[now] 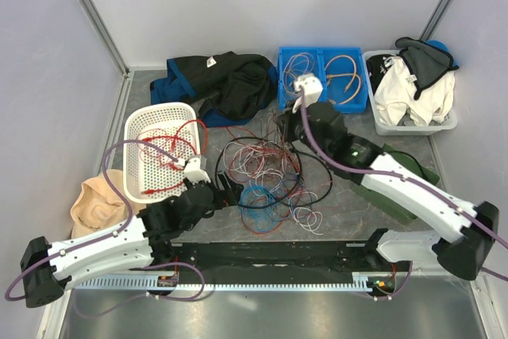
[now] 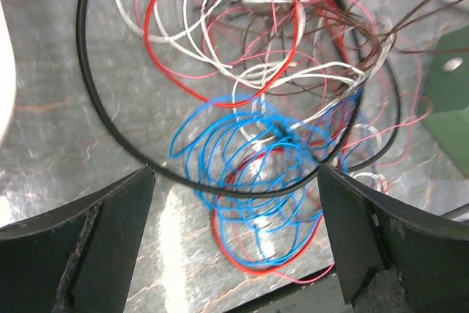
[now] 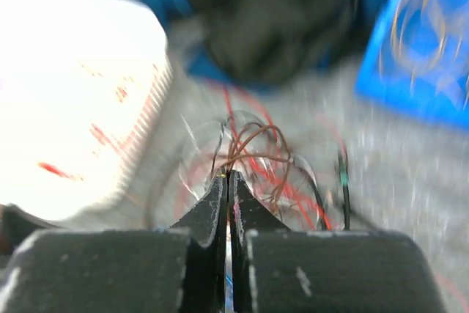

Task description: Untangle the cables

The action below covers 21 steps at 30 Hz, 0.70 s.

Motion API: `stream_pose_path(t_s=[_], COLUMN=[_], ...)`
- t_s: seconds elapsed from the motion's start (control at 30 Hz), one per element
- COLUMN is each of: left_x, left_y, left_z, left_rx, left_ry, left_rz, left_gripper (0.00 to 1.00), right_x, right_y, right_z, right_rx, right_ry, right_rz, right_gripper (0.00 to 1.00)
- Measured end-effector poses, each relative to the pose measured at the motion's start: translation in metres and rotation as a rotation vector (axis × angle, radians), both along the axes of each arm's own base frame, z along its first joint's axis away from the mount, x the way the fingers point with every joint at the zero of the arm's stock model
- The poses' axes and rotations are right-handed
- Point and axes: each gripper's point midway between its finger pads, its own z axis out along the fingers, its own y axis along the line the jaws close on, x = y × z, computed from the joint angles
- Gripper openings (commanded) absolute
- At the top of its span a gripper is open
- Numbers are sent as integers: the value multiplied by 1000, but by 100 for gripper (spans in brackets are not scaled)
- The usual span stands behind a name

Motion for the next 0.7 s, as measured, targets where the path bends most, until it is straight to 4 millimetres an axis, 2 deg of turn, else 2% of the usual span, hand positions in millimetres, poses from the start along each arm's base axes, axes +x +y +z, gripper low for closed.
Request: stream_pose_path(t_s=[0.1, 0.17, 0.23, 0.33, 0.5, 0.7], left_x=[7, 12, 16, 21, 24, 21], left_y=[-1, -2, -3, -3, -9, -29], left_z=[22, 43, 64, 94, 137, 161], left_rx=[-16, -45, -80, -138, -260, -318], left_ry=[-52, -109, -165, -256, -390, -534], left_rz=[9, 13, 13, 15, 6, -99], left_gripper=[99, 100, 100, 100, 100, 100], right_x=[-4, -9, -15, -23, -33, -55], right_y=[-4, -6, -8, -7, 1, 11], right_z=[67, 96, 114, 119, 102, 108], right_rx=[89, 130, 162, 182, 190, 253], right_ry=[-87, -120, -138, -128, -62, -12], right_rz=[3, 17, 33, 61, 114, 213], right_gripper=[0, 0, 0, 0, 0, 0])
